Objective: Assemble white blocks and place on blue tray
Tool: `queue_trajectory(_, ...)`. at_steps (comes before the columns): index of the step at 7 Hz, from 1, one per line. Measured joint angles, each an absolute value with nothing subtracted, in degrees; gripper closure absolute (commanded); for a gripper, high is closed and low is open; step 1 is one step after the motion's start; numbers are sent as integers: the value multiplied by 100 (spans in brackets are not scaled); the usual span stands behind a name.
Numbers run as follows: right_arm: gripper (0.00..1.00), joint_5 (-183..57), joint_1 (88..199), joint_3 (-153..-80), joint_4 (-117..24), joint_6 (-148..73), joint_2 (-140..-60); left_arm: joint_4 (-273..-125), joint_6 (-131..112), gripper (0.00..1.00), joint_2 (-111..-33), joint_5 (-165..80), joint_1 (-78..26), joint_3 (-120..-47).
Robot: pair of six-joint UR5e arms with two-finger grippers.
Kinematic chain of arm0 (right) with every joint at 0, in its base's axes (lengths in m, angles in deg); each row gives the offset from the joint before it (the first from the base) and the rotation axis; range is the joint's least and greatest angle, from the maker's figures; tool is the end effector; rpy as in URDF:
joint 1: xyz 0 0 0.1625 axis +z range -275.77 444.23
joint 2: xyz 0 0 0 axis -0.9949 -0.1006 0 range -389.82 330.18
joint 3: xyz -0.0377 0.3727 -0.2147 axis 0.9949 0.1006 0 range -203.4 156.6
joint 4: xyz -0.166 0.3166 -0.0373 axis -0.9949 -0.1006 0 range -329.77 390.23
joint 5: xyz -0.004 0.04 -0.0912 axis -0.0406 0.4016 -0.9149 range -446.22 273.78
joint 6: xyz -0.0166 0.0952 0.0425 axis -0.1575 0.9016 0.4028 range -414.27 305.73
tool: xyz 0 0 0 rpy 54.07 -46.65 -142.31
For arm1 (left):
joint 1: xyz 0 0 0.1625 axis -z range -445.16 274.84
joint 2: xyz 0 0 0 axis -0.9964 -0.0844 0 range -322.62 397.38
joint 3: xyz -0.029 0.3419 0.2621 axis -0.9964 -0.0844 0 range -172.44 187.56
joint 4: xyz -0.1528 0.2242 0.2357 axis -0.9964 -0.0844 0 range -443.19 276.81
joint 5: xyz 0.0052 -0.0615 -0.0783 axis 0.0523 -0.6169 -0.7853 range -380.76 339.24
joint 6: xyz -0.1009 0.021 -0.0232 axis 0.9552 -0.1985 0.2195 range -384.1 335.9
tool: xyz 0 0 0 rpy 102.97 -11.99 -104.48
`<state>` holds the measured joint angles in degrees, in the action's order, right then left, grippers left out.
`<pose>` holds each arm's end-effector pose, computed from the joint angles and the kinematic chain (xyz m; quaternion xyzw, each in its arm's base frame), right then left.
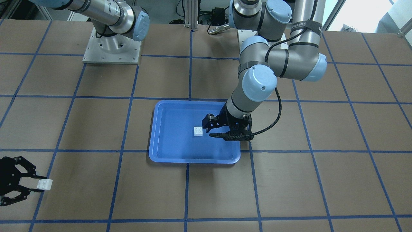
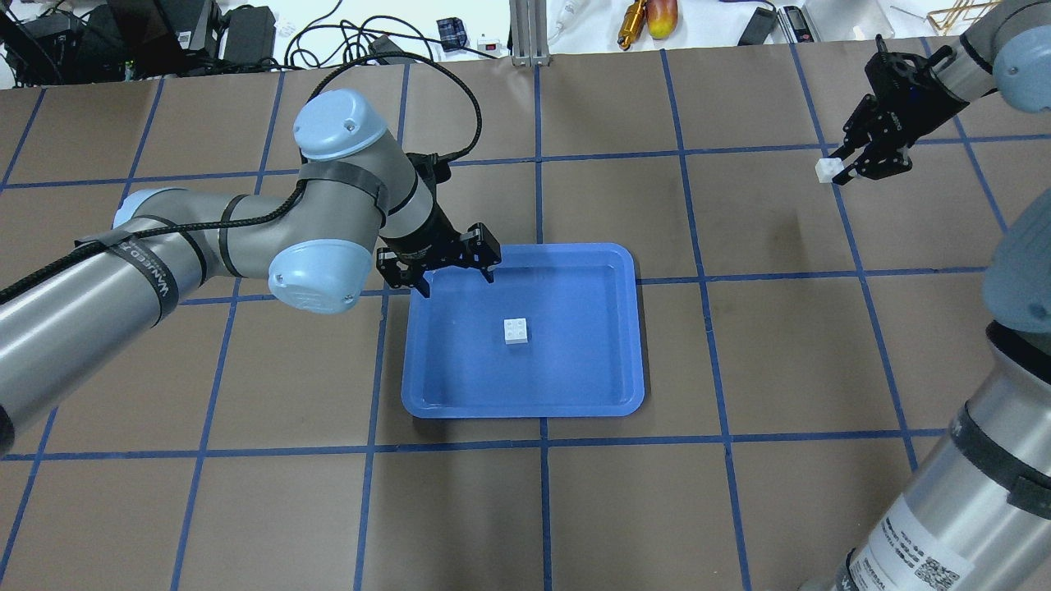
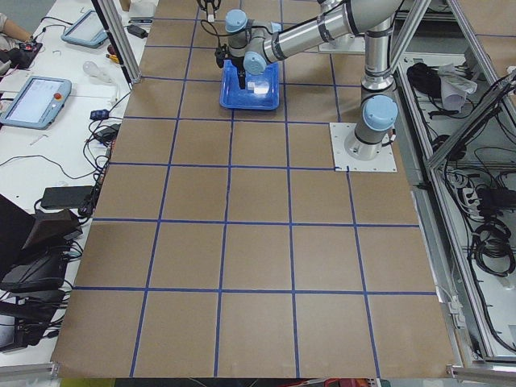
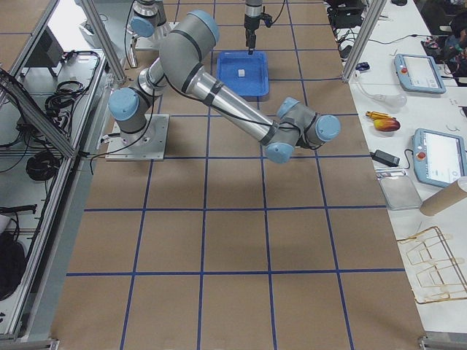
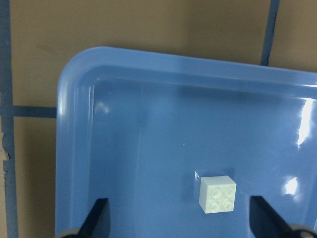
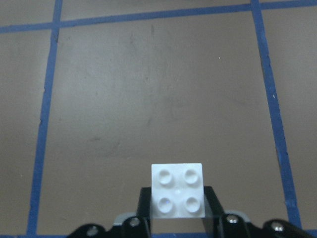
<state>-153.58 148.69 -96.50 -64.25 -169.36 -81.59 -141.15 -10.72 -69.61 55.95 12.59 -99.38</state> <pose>-0.1212 -0.6572 0.2581 -0.6628 0.7088 -0.1343 0.2007 -0.2235 -0.4735 0.2832 0.0507 -0.9919 -0.0373 0.1107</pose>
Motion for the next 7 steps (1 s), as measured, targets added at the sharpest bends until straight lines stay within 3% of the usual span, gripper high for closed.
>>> queue_trajectory(1,100,-15198,15006,-9703,-6067,-16700,-8416,-14092,-1203,8,-6948,5512,1200,-10055)
queue_trajectory(3,100,-15162,15521,-10281,-6058,-16391,-9189,-13745,-1667,69,-7017,5472,1169,-10254)
queue_trajectory(4,100,-15208,15752,-10845,-6442,-16130,-9618,-13649,-1747,78,-7078,5470,1169,-10300)
queue_trajectory(7,100,-15267,16473,-13028,-8250,-15189,-10845,-13517,-1625,85,-7217,5266,1196,-10348)
